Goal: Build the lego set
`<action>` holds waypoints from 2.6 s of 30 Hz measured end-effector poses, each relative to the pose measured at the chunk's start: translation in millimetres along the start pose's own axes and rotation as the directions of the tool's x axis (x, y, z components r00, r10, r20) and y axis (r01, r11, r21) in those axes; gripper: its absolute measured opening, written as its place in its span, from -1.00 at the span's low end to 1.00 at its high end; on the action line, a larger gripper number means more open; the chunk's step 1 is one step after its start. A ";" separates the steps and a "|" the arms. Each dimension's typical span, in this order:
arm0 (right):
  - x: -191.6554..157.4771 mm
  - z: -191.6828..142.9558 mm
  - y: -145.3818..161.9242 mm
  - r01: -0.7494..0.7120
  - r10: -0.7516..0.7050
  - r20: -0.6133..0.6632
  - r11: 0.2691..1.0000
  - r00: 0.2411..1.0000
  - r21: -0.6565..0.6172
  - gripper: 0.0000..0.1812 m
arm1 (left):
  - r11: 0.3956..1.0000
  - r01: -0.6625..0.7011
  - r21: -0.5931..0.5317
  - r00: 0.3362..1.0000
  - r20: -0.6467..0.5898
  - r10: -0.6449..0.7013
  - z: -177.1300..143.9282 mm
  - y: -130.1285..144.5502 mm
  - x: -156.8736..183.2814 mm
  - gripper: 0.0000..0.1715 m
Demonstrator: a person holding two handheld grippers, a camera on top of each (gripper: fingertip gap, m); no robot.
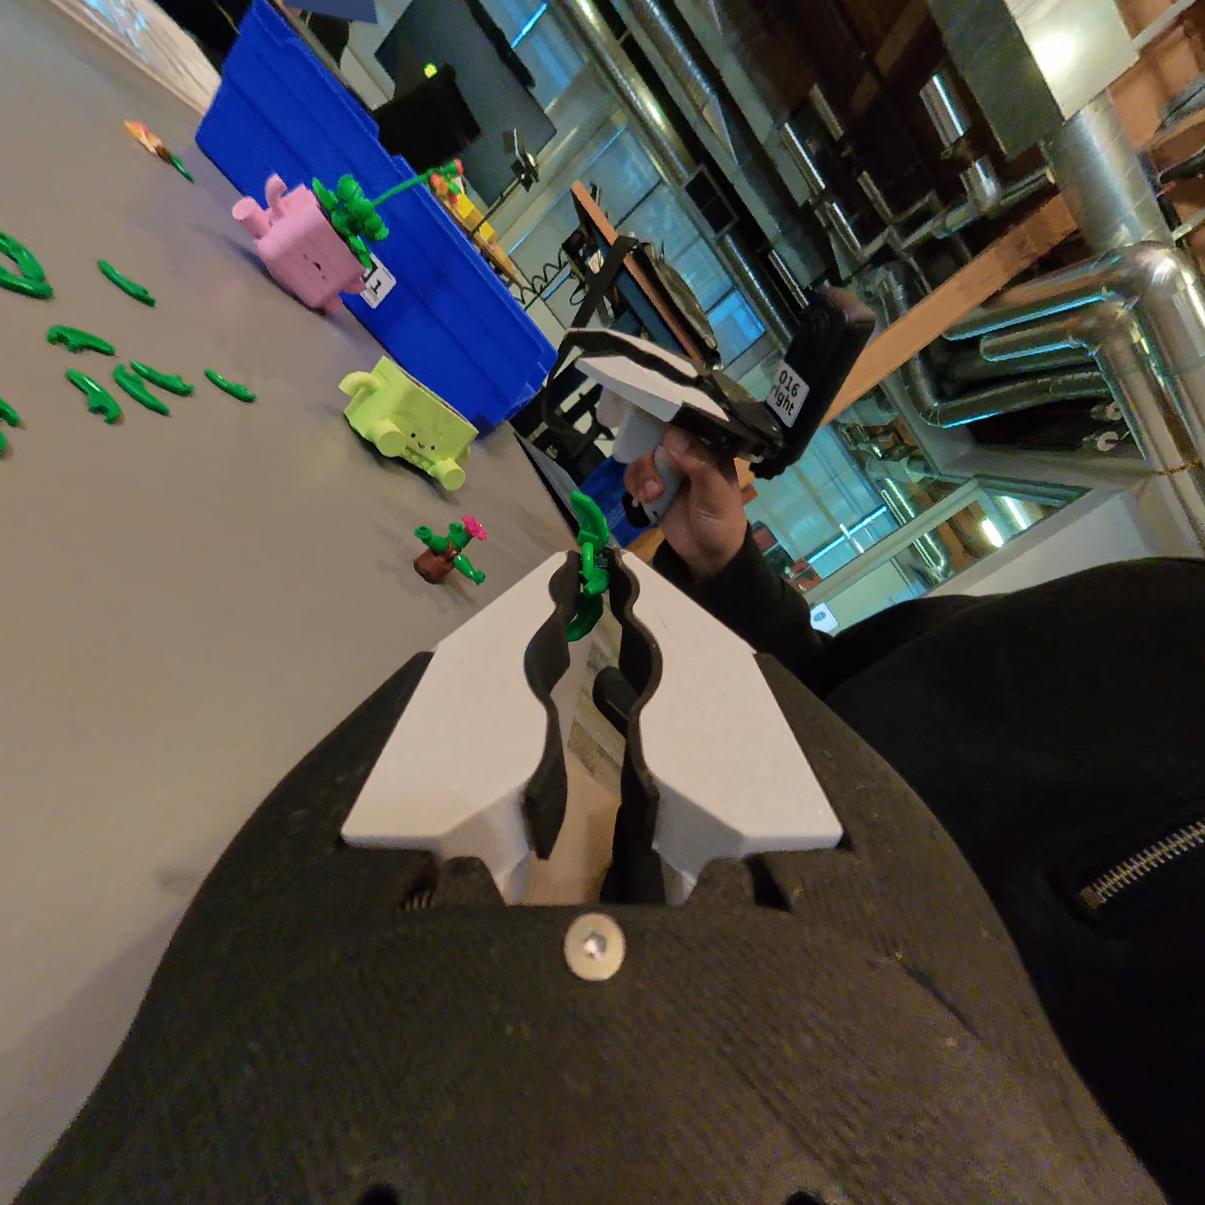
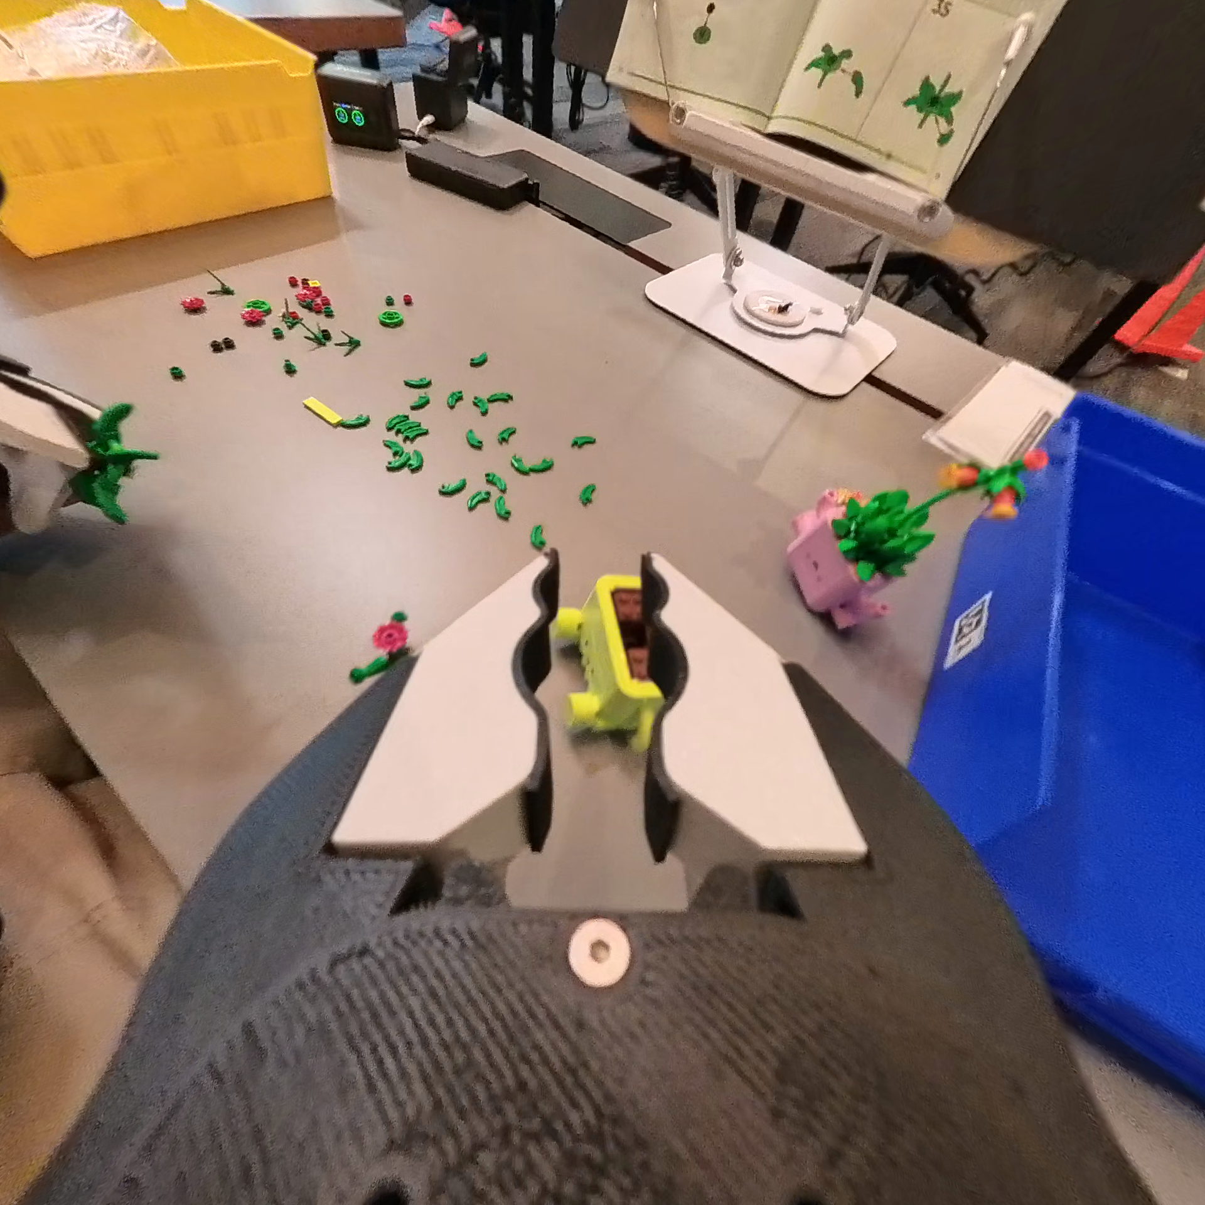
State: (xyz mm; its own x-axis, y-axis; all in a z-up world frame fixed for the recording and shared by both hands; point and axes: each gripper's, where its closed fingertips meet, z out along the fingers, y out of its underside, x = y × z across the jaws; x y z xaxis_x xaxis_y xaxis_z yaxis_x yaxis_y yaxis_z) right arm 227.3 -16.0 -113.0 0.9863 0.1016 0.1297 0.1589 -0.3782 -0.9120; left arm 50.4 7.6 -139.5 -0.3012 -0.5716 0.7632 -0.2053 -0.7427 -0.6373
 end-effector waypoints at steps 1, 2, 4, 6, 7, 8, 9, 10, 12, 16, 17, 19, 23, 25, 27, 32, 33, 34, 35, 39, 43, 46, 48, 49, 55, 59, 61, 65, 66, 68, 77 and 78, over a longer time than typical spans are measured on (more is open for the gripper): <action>2.2 5.5 -5.4 0.013 -0.013 0.005 1.000 1.000 -0.006 -0.73 | 1.000 -0.010 0.010 1.000 0.000 0.010 -2.0 -2.8 0.0 -0.93; 2.9 11.7 -10.2 0.018 -0.018 0.018 1.000 1.000 -0.015 -0.72 | 1.000 -0.023 0.021 1.000 -0.002 0.023 -4.3 -5.8 0.4 -0.93; -2.0 26.4 -18.7 0.001 0.000 0.069 1.000 0.998 -0.026 -0.71 | 0.998 -0.053 0.039 0.999 0.003 0.053 -9.4 -12.1 0.3 -0.93; -12.6 42.9 -25.3 -0.030 0.032 0.123 0.999 0.992 -0.016 -0.70 | 0.995 -0.085 0.058 0.996 0.020 0.084 -14.4 -18.9 -1.7 -0.93; -18.3 51.1 -27.8 -0.045 0.045 0.142 0.999 0.989 -0.005 -0.67 | 0.992 -0.102 0.069 0.995 0.028 0.100 -16.9 -22.5 -3.0 -0.93; -23.4 58.9 -29.6 -0.053 0.051 0.153 0.999 0.987 0.007 -0.63 | 0.990 -0.116 0.080 0.993 0.036 0.113 -19.1 -25.6 -4.6 -0.93; -27.8 66.0 -30.5 -0.052 0.049 0.158 0.999 0.986 0.015 -0.62 | 0.988 -0.123 0.093 0.992 0.043 0.119 -21.0 -28.5 -6.9 -0.93; -32.0 72.4 -30.6 -0.048 0.044 0.162 0.999 0.986 0.019 -0.61 | 0.988 -0.116 0.104 0.993 0.043 0.112 -22.3 -30.7 -8.8 -0.93; -39.6 82.3 -30.8 -0.033 0.031 0.178 0.999 0.984 0.013 -0.62 | 0.992 -0.079 0.104 0.997 0.026 0.076 -21.3 -31.5 -13.8 -0.93; -38.2 90.5 -40.4 0.016 -0.018 0.176 1.000 0.984 0.014 -0.67 | 0.993 -0.013 0.121 1.000 -0.017 0.015 -13.9 -35.7 -18.9 -0.93; -33.9 91.7 -43.5 0.032 -0.034 0.165 0.999 0.986 0.018 -0.68 | 0.992 0.001 0.123 1.000 -0.022 0.002 -12.2 -36.8 -20.8 -0.93; -24.4 95.4 -48.0 0.055 -0.057 0.151 0.998 0.987 0.016 -0.66 | 0.991 0.015 0.135 1.000 -0.021 -0.013 -9.6 -40.8 -25.7 -0.93; -7.3 105.1 -55.6 0.067 -0.067 0.146 0.998 0.987 0.006 -0.63 | 0.991 0.001 0.133 1.000 -0.015 0.001 -2.2 -48.4 -33.8 -0.93; 3.2 109.0 -60.7 0.084 -0.083 0.132 0.996 0.988 -0.003 -0.61 | 0.992 -0.006 0.127 1.000 -0.013 0.008 1.6 -50.3 -36.7 -0.93; 19.0 112.6 -63.9 0.152 -0.146 0.112 0.988 0.983 -0.038 -0.69 | 0.992 -0.008 0.123 1.000 -0.016 0.010 4.1 -51.0 -38.3 -0.94; 106.5 128.8 -79.2 0.418 -0.422 0.037 0.875 0.906 -0.244 -0.96 | 0.995 -0.034 0.094 0.999 -0.017 0.035 7.8 -46.4 -37.0 -0.94; 124.8 135.8 -82.3 0.439 -0.446 0.047 0.851 0.894 -0.288 -0.97 | 0.995 -0.038 0.091 0.999 -0.018 0.040 8.0 -45.8 -36.6 -0.94; 141.4 144.5 -80.0 0.447 -0.449 0.081 0.823 0.890 -0.350 -1.00 | 0.995 -0.039 0.090 0.999 -0.020 0.041 8.1 -45.5 -36.2 -0.94; 156.1 153.7 -72.4 0.436 -0.424 0.128 0.793 0.896 -0.426 -1.00 | 0.995 -0.037 0.090 0.999 -0.023 0.039 7.9 -45.5 -36.1 -0.94; 170.0 178.4 -18.9 0.239 -0.025 0.285 0.620 0.958 -0.747 -0.86 | 0.995 -0.013 0.101 0.999 -0.037 0.017 6.2 -47.6 -36.5 -0.94; 167.8 179.4 32.8 0.208 0.141 0.279 0.382 0.950 -0.900 -1.00 | 0.995 0.002 0.098 0.999 -0.054 0.003 5.6 -47.5 -35.5 -0.94; 177.4 182.0 55.1 0.230 0.084 0.269 0.319 0.959 -0.920 -0.93 | 0.996 -0.005 0.091 0.998 -0.056 0.010 6.3 -46.2 -34.6 -0.94; 178.6 186.4 62.0 0.239 0.072 0.275 0.318 0.959 -0.917 -0.86 | 0.996 -0.003 0.086 0.998 -0.058 0.008 6.7 -45.6 -34.7 -0.94; 180.6 187.7 65.6 0.247 0.061 0.278 0.309 0.959 -0.918 -0.79 | 0.996 0.001 0.087 0.998 -0.060 0.004 6.6 -46.0 -34.8 -0.94; 189.1 191.4 79.7 0.259 0.060 0.286 0.279 0.956 -0.925 -0.70 | 0.995 0.017 0.096 0.998 -0.067 -0.011 5.6 -47.7 -35.5 -0.94; 189.7 197.6 82.2 0.261 0.083 0.295 0.284 0.952 -0.923 -0.69 | 0.996 0.018 0.091 0.998 -0.065 -0.012 6.5 -47.3 -36.0 -0.94; 191.7 196.7 84.4 0.263 0.082 0.292 0.257 0.953 -0.930 -0.69 | 0.996 0.019 0.091 0.998 -0.066 -0.013 6.8 -47.3 -36.0 -0.94; 192.3 196.5 85.2 0.274 0.066 0.295 0.229 0.953 -0.934 -0.71 | 0.996 0.017 0.087 0.998 -0.064 -0.011 7.1 -46.8 -36.1 -0.94; 192.3 196.9 85.2 0.274 0.063 0.294 0.223 0.954 -0.936 -0.72 | 0.996 0.015 0.086 0.998 -0.063 -0.010 7.3 -46.6 -36.0 -0.94; 192.3 197.9 84.8 0.271 0.062 0.291 0.215 0.955 -0.938 -0.73 | 0.996 0.012 0.084 0.998 -0.062 -0.007 7.4 -46.3 -35.9 -0.94; 193.2 200.6 84.4 0.267 0.044 0.282 0.212 0.958 -0.940 -0.95 | 0.998 0.010 0.067 0.998 -0.068 -0.005 8.7 -43.9 -34.7 -0.94; 193.5 200.7 84.3 0.273 0.037 0.287 0.217 0.957 -0.937 -0.96 | 0.998 0.011 0.069 0.998 -0.069 -0.007 8.4 -44.3 -34.7 -0.94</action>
State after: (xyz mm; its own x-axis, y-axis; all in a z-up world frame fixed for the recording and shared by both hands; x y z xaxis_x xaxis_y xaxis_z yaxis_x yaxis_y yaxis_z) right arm 422.8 156.5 -242.9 0.9374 0.3477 -0.0215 0.3446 -0.9167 0.2023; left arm 77.8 57.4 -136.8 -0.3630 -0.5414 0.7583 -0.1439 -0.7715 -0.6197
